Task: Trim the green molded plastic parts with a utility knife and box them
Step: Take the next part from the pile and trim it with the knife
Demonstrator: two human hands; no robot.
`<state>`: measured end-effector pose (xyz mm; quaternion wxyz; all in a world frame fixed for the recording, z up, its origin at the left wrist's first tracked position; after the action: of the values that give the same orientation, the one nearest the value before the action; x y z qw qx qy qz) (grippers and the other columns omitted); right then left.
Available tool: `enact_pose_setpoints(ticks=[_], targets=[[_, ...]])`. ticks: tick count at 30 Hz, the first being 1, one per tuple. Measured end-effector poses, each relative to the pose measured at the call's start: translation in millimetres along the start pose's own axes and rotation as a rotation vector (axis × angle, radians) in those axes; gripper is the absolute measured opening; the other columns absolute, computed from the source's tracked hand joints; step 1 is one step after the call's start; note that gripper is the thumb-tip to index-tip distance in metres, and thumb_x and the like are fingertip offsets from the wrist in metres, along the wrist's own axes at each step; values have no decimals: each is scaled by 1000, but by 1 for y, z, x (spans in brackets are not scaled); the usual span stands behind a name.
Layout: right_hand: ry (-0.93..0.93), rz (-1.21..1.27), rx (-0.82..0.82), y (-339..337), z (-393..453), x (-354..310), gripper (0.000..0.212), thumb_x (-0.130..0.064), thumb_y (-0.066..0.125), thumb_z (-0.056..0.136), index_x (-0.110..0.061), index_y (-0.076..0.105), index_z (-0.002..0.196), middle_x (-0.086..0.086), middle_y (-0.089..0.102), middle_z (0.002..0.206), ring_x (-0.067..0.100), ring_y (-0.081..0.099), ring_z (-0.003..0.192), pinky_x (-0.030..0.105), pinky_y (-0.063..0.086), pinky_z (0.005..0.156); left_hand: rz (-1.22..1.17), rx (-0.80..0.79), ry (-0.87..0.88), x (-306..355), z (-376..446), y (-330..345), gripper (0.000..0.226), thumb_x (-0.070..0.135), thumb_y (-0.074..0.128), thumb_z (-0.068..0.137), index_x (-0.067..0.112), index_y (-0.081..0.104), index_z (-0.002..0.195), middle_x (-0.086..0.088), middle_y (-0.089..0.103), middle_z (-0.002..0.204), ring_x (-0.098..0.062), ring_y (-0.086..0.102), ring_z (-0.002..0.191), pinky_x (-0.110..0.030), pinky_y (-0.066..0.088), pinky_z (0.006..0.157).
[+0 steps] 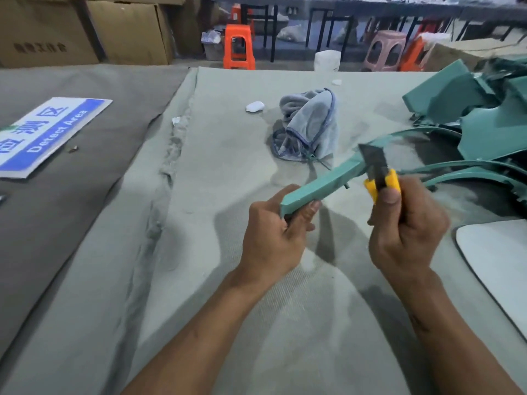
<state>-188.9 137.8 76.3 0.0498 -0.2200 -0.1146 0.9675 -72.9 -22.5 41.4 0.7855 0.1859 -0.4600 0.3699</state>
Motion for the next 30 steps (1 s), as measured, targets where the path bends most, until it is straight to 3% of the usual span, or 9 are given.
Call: enact_pose_setpoints(ticks=[4, 9, 12, 15, 18, 22, 24, 27, 30], targets=[[-51, 69, -83, 16, 5, -15, 49, -39, 40, 113, -14, 53, 74, -5, 37, 62, 9, 30, 56, 15, 25, 55, 23, 49, -17, -1, 2, -2, 14, 30, 71, 93, 32, 73, 107, 14, 74, 89, -9, 73, 62, -29, 60, 52], [393, 11, 123, -8, 4, 45, 58, -51, 43, 110, -7, 47, 72, 21, 47, 60, 40, 47, 55, 53, 40, 51, -54, 162, -112, -3, 0, -8, 19, 17, 74, 86, 32, 70, 98, 22, 73, 81, -14, 71, 55, -24, 57, 50], [532, -34, 109, -12, 5, 65, 51, -54, 45, 108, -14, 51, 77, 11, 49, 61, 29, 53, 58, 51, 46, 57, -64, 180, -69, 4, 0, -10, 21, 13, 75, 88, 26, 71, 104, 23, 73, 85, -13, 72, 59, -32, 60, 49], [439, -306, -103, -3, 5, 69, 36, -47, 49, 107, -18, 68, 99, 1, 58, 75, 15, 52, 67, 30, 32, 54, 18, 246, 62, 13, -3, -18, 15, 16, 77, 88, 20, 76, 103, 15, 71, 73, -14, 66, 50, -28, 54, 43], [461, -527, -381, 12, -1, 79, 40, -35, 53, 107, -25, 57, 145, 7, 62, 124, 34, 58, 106, 35, 36, 73, 95, 281, 229, 27, -8, -21, 28, 13, 78, 89, 33, 69, 106, 18, 67, 69, -14, 64, 51, -27, 51, 44], [506, -651, -665, 19, -15, 83, 44, -24, 55, 105, -26, 55, 149, 14, 57, 132, 42, 44, 129, 48, 47, 89, -7, 205, 335, 30, -10, -17, 21, -6, 73, 89, 9, 75, 104, 13, 76, 100, -15, 77, 78, -31, 63, 67], [510, -613, -654, 15, -17, 81, 34, -19, 63, 98, -17, 67, 131, 19, 60, 122, 45, 44, 125, 54, 46, 96, 27, 96, 415, 31, -12, -9, 10, -7, 69, 92, -4, 76, 100, -11, 77, 105, -25, 76, 98, -45, 62, 83], [512, -574, -656, 16, -16, 78, 34, -28, 78, 84, -24, 72, 118, 16, 59, 121, 44, 43, 124, 55, 39, 101, 104, -28, 507, 37, -19, 0, 11, -2, 69, 94, -10, 74, 99, -17, 75, 107, -29, 72, 110, -50, 57, 93], [417, -325, -290, 7, 3, 62, 33, -36, 55, 102, -16, 81, 107, 11, 72, 106, 36, 60, 109, 44, 44, 93, 201, -80, 556, 39, -19, 2, 8, -5, 71, 91, -9, 75, 96, -15, 74, 111, -30, 68, 117, -49, 54, 96]])
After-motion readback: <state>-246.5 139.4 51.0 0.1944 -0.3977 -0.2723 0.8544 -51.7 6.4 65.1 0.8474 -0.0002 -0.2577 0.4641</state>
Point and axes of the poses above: each hand's wrist, its own z-axis towards the middle knuckle, its own y-axis out of the palm, x = y × z, the point moved 7 cm from there along z, towards the middle knuckle
